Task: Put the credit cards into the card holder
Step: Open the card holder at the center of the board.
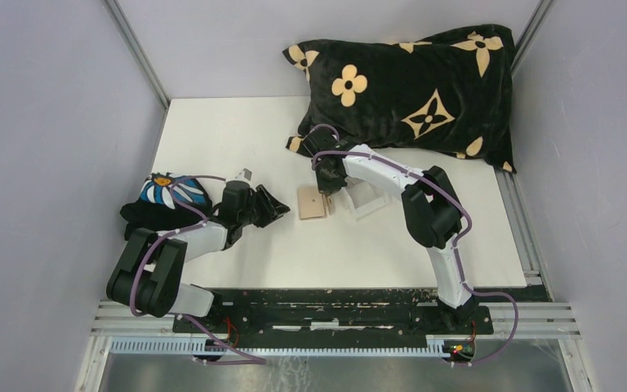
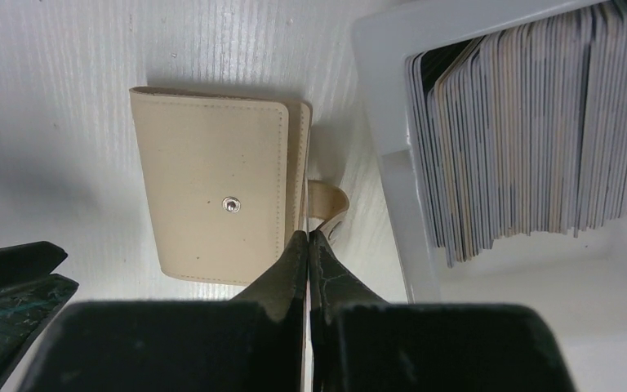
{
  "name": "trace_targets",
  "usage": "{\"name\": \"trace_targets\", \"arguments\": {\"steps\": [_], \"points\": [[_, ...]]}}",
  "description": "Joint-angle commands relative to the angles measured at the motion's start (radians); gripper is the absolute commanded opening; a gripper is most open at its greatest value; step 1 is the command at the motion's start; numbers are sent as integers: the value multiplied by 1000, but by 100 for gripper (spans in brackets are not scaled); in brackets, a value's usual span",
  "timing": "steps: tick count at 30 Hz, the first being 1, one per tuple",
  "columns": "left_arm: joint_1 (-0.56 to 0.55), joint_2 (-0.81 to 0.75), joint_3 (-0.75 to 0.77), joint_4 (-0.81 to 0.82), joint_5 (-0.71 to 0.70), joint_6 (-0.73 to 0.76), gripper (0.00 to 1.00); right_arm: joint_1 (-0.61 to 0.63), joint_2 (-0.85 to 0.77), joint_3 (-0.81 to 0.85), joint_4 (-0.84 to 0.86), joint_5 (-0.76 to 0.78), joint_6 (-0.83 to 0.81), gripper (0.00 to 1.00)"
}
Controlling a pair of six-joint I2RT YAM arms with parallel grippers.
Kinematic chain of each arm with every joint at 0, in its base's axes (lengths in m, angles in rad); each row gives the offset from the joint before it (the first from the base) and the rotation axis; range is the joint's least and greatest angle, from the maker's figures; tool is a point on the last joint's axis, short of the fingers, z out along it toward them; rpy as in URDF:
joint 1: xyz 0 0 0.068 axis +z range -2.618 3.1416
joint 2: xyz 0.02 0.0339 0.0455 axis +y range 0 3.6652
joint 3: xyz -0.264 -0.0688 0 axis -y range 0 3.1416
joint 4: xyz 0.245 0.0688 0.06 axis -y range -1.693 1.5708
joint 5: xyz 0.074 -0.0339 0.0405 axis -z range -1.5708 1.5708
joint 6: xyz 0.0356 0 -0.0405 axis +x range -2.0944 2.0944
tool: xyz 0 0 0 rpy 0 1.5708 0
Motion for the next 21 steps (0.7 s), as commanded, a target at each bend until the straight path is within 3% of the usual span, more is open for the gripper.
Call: {"name": "trace_targets", "arguments": {"steps": [1,21], "points": [[3,8,40,-2,22,56,44,-8,-51,-10,53,-22,24,1],[4,19,47,-26,17,72,42,-15,-95,-24,57,-8,18,1]]}}
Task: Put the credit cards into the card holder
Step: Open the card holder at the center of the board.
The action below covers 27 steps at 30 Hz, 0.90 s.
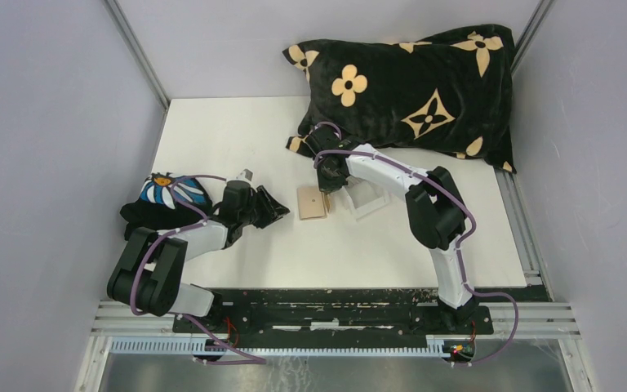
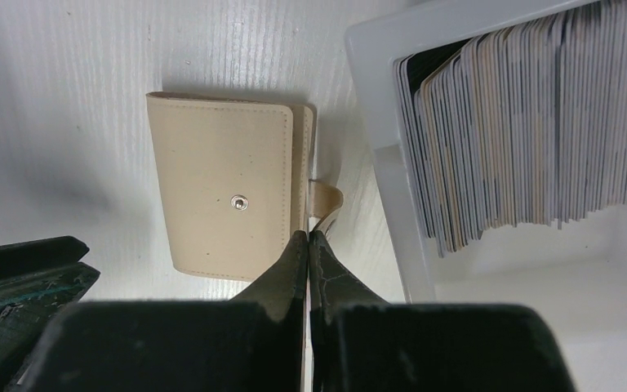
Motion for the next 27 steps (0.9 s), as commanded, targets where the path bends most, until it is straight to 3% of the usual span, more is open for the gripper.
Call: {"name": "trace_targets", "arguments": {"steps": [1,27], "points": [[4,12,36,11,18,53,42,-7,-66,1,25,11,8,1],[3,61,53,19,24,57,40,-63,-65,-91,139,-126,67,1]]}}
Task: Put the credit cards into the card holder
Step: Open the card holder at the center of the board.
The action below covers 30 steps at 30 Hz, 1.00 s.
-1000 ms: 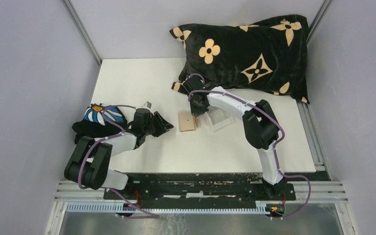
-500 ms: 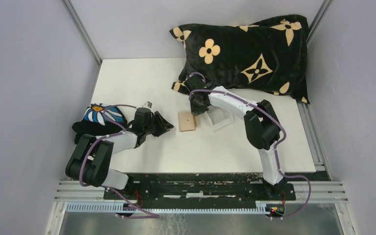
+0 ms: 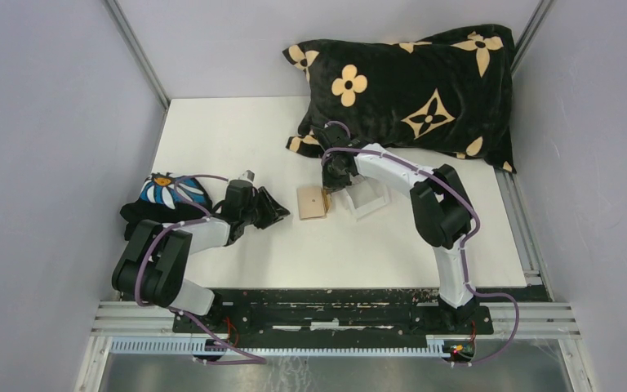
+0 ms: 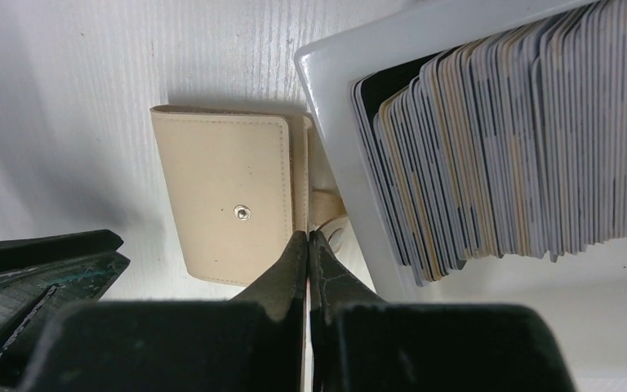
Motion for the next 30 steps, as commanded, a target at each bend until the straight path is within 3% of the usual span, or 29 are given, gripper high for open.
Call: {"name": "trace_targets", "arguments": {"steps": [1,30], "points": [[3,13,35,25,23,46,40,-14,-44,-23,63,-34,27,1],[-4,41,41,30,19,32,37,-51,-81,-127,199,-171,92,1]]}}
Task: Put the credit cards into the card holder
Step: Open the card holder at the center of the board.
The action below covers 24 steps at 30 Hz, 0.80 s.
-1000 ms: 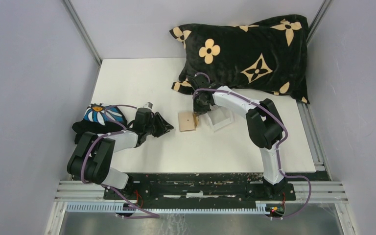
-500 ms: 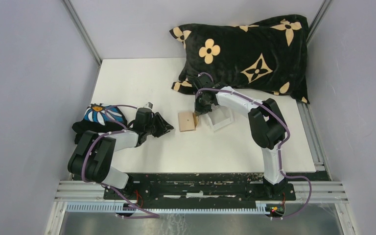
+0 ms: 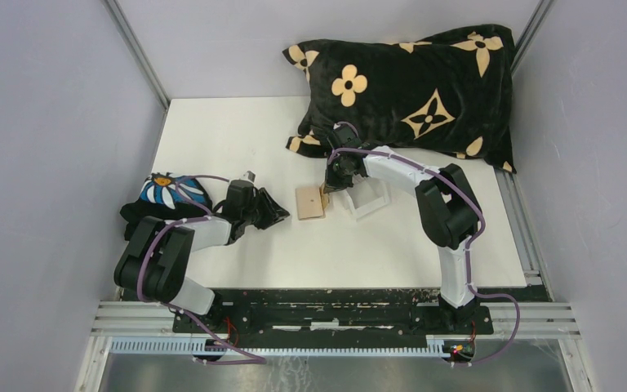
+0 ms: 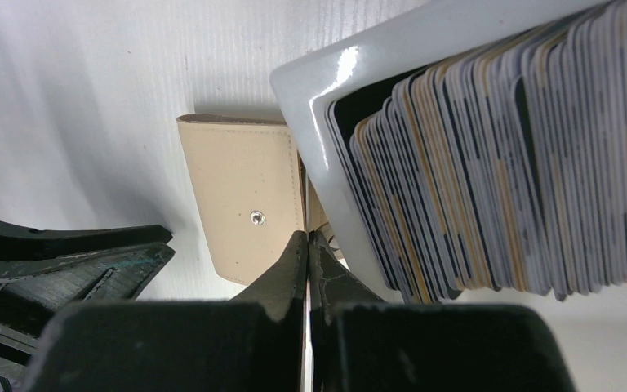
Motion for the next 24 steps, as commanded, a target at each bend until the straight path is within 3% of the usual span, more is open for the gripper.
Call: {"name": "trace_targets", "arguments": {"steps": [1,24], "points": [[-4,15,37,27,19,32,37,-1,-42,-15,53,-23,20,1],[-17,53,66,24,26,29,34,-4,-87,3,36,-32,11,1]]}}
